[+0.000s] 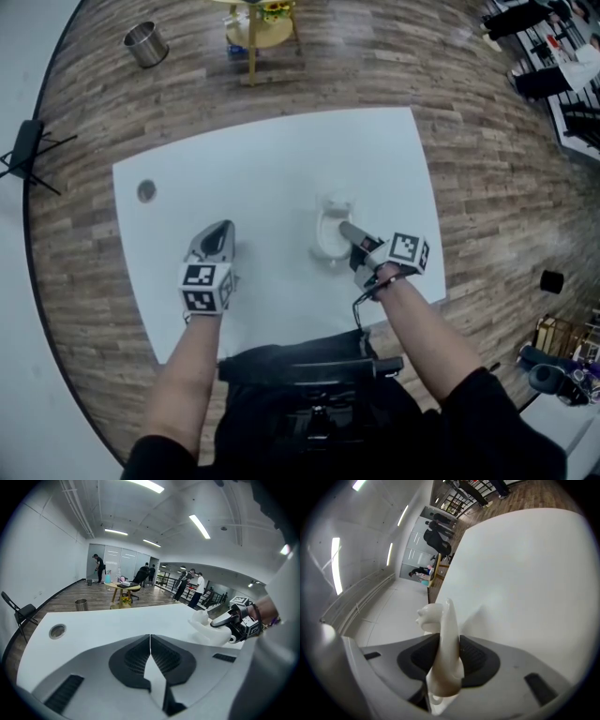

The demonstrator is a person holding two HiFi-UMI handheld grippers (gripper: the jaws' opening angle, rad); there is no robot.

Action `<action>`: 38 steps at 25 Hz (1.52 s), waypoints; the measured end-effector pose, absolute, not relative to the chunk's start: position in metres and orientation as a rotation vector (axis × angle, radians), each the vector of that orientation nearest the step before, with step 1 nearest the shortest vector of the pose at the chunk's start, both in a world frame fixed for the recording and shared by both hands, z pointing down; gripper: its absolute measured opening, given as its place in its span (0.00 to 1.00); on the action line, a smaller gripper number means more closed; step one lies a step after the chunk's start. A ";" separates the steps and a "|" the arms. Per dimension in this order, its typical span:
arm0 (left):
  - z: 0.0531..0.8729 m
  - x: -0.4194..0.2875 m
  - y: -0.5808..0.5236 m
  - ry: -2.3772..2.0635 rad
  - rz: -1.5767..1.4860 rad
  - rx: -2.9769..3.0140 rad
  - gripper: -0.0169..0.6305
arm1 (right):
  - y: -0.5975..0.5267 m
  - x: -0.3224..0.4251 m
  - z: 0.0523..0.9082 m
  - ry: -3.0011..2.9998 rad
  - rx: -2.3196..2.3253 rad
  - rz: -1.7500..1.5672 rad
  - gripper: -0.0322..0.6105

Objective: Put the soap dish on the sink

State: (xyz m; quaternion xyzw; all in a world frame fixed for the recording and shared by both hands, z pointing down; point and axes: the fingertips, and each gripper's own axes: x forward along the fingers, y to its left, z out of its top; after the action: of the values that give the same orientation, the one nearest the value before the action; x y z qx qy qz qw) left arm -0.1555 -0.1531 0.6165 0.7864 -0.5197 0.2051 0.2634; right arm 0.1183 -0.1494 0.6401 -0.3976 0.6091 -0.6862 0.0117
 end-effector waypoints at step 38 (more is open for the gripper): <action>0.621 -0.147 -0.135 -1.378 0.622 2.109 0.04 | -0.143 0.126 0.671 1.889 -1.261 -2.228 0.26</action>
State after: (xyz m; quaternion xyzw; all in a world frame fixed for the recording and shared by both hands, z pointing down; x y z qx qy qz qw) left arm -0.1469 -0.1349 0.6206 0.7826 -0.5112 0.2309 0.2699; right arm 0.1257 -0.1432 0.6707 -0.3963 0.5937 -0.7000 -0.0200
